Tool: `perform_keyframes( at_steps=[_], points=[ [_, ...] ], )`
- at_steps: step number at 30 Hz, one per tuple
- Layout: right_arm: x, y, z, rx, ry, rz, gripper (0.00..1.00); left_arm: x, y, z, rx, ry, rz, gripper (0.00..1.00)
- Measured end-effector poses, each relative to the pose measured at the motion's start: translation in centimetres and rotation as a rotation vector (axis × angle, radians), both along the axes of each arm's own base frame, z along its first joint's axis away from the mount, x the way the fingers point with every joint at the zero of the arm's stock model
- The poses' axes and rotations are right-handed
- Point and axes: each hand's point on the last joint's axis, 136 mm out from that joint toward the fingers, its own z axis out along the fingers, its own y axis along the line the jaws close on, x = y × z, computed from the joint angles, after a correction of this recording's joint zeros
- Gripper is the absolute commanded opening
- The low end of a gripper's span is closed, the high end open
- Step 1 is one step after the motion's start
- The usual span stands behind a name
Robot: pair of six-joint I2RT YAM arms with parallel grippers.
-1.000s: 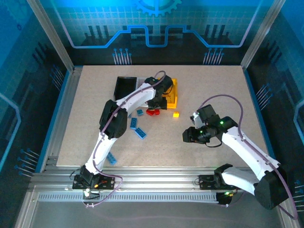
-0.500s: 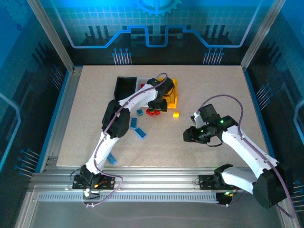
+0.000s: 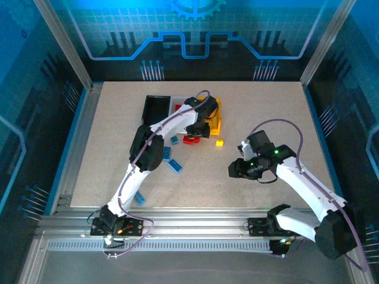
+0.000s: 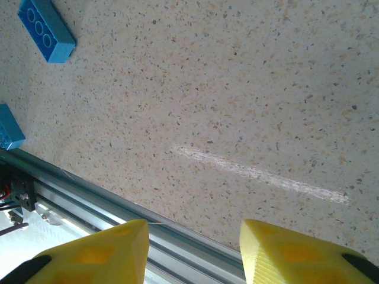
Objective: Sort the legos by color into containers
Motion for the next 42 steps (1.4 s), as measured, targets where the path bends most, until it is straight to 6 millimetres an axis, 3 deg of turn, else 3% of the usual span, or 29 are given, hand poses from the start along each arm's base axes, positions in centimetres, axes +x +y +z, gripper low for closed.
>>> perform_keyframes(
  at_steps=[13, 24, 29, 35, 42],
  points=[
    [0.0, -0.1, 0.0, 0.002, 0.001, -0.004, 0.45, -0.1, 0.1, -0.4, 0.007, 0.009, -0.004, 0.31],
    [0.0, -0.1, 0.2, 0.004, -0.004, -0.005, 0.45, -0.6, 0.3, -0.4, 0.005, 0.008, -0.005, 0.29],
    [0.2, -0.4, 0.2, 0.006, -0.008, -0.019, 0.45, -2.4, 0.4, -0.4, -0.01, 0.027, -0.001, 0.29],
    [0.7, -1.0, 0.7, 0.015, -0.032, -0.055, 0.45, -5.2, -0.9, -0.4, -0.094, 0.061, 0.034, 0.28],
    [0.7, -1.7, 0.4, 0.037, -0.021, -0.094, 0.45, -6.7, -1.7, 0.6, -0.196, 0.07, 0.09, 0.28]
  ],
)
